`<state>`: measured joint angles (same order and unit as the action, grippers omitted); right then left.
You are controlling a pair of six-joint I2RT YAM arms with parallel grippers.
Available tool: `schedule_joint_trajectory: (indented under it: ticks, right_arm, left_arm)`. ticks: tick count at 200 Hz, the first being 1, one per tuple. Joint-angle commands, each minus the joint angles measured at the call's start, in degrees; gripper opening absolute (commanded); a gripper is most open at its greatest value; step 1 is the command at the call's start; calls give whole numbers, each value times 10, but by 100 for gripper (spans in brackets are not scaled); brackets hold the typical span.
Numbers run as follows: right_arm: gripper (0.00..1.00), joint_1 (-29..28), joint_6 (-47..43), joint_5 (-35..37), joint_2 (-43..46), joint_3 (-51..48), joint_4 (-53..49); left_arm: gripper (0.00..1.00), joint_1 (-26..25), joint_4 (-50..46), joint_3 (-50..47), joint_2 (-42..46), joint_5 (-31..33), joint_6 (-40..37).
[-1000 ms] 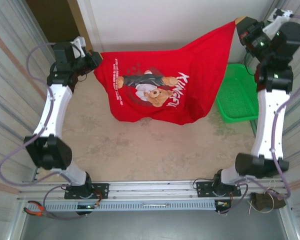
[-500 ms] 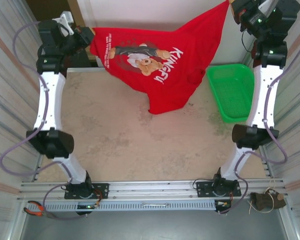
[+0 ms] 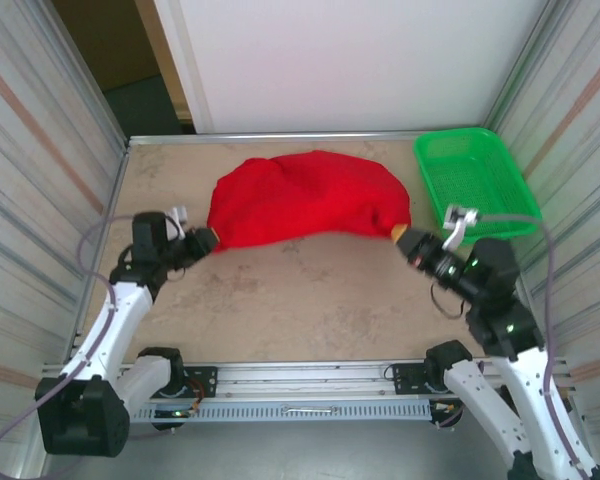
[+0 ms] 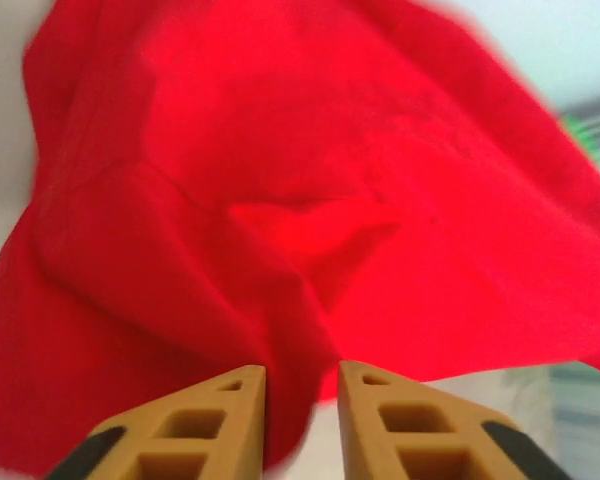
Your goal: Fold the inside-out t-shirt
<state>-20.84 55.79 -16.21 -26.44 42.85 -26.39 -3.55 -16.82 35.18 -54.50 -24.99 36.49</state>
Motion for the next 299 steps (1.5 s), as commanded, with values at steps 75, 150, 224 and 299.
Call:
schedule_joint_trajectory:
  ticks: [75, 150, 224, 299]
  right_arm:
    - [68, -44, -63, 276, -34, 23, -197]
    - [65, -59, -129, 174, -299, 60, -164]
    - [64, -75, -87, 164, -324, -10, -142]
    - [64, -86, -74, 176, -339, 2, -136]
  left_arm:
    - [78, 4, -57, 162, -83, 76, -57]
    - [75, -19, -166, 157, -191, 191, -58]
    - [70, 10, -79, 165, -295, 167, -91]
    - [57, 20, -49, 226, -406, 132, -107]
